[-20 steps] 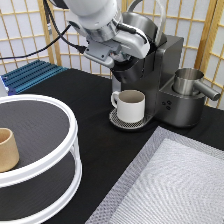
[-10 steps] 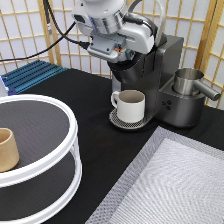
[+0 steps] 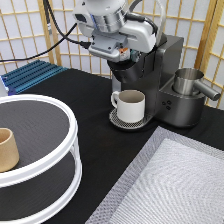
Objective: Make coffee
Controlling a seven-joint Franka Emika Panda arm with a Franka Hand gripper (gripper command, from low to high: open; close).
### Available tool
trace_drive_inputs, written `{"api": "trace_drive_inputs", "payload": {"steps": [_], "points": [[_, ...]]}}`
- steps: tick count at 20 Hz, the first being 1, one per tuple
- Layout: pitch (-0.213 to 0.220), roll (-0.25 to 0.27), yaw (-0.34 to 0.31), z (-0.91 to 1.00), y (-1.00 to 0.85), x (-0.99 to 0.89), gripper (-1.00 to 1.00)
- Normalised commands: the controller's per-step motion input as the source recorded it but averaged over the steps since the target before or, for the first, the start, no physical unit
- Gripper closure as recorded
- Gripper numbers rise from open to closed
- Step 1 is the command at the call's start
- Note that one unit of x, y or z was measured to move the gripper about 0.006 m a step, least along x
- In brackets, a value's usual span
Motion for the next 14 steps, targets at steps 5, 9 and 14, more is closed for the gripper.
{"api": "trace_drive_inputs", "payload": {"steps": [5, 9, 14], "points": [[-0.064, 0.014, 0.0, 0.25, -0.52, -0.43, -1.0], [-0.096, 0.008, -0.059, 0.35, -0.49, -0.42, -1.0], [-0.095, -0.112, -0.09, 0.74, 0.14, -0.47, -1.0]]}}
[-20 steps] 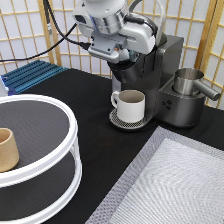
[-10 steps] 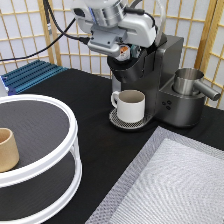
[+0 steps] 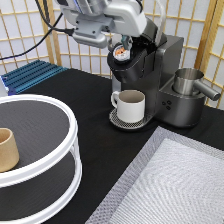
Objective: Make coffee
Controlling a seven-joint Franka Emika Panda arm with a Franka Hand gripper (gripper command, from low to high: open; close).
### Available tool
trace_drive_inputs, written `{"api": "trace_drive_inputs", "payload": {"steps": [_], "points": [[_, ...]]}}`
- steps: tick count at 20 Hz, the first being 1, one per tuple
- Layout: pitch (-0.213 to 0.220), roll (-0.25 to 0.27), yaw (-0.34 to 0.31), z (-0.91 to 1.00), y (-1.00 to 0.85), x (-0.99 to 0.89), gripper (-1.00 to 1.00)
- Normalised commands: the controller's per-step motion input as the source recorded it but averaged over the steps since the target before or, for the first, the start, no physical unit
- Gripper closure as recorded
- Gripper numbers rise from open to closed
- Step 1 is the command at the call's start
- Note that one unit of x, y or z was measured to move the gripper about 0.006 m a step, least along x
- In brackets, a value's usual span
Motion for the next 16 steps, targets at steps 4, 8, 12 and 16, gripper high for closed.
{"api": "trace_drive_inputs", "payload": {"steps": [4, 8, 12, 16], "points": [[-0.065, -0.194, -0.015, 1.0, 0.87, -0.05, -1.0], [0.036, -0.269, 0.0, 0.92, 0.91, 0.27, -1.0], [0.086, -0.284, -0.002, 0.79, 0.83, 0.25, -1.0], [0.095, -0.329, -0.002, 0.64, 0.64, 0.42, -1.0]]}}
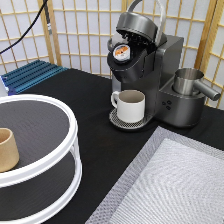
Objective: Make coffee
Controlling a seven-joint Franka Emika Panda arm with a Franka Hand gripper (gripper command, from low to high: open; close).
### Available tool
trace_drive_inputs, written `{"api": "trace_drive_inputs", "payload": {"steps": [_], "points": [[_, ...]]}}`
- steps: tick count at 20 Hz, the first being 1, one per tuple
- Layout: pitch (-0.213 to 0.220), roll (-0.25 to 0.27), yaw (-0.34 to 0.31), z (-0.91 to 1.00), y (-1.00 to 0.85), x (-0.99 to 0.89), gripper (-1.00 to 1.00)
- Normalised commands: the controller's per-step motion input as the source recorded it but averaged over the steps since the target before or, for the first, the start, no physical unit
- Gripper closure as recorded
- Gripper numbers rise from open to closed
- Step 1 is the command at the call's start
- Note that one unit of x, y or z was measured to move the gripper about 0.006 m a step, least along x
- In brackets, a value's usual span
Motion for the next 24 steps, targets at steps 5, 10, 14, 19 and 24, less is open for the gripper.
{"api": "trace_drive_inputs", "payload": {"steps": [5, 10, 14, 19, 24], "points": [[0.134, -0.282, -0.009, 0.19, 0.39, 0.67, -1.0], [0.175, -0.258, -0.035, -0.08, 0.2, 0.58, -1.0], [0.172, -0.2, -0.009, -0.01, 0.05, 0.47, -1.0], [0.179, -0.142, 0.0, -0.02, 0.0, 0.47, -1.0], [0.174, -0.089, 0.0, -0.07, -0.02, 0.45, -1.0]]}}
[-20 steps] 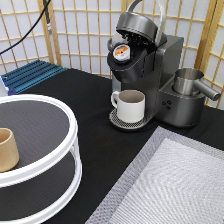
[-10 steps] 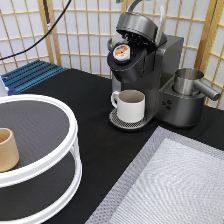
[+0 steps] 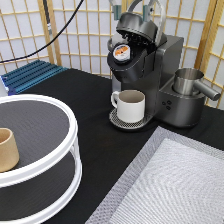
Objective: Make coffee
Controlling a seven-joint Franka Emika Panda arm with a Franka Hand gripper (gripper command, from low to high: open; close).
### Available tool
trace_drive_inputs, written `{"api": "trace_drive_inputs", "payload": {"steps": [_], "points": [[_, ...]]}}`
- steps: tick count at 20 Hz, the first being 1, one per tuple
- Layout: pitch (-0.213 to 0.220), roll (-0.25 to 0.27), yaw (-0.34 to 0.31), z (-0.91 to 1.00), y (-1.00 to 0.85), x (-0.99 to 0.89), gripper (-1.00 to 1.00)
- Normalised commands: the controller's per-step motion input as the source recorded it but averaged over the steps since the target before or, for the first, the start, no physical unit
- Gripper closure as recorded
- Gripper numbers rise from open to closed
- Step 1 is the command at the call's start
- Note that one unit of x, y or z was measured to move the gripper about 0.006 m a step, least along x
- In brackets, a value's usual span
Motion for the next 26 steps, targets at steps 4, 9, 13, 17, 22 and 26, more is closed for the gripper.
{"api": "trace_drive_inputs", "payload": {"steps": [4, 9, 13, 17, 22, 26], "points": [[0.177, -0.07, 0.0, -0.1, -0.01, 0.42, -1.0], [0.151, -0.027, 0.0, -0.27, -0.02, 0.15, -1.0], [0.096, 0.032, 0.018, -0.38, -0.31, 0.01, -1.0], [0.103, 0.129, 0.055, -0.15, -0.68, 0.0, -1.0], [0.107, 0.181, 0.052, 0.02, -0.8, -0.02, -1.0], [0.074, 0.158, 0.048, 0.43, -0.51, -0.27, -1.0]]}}
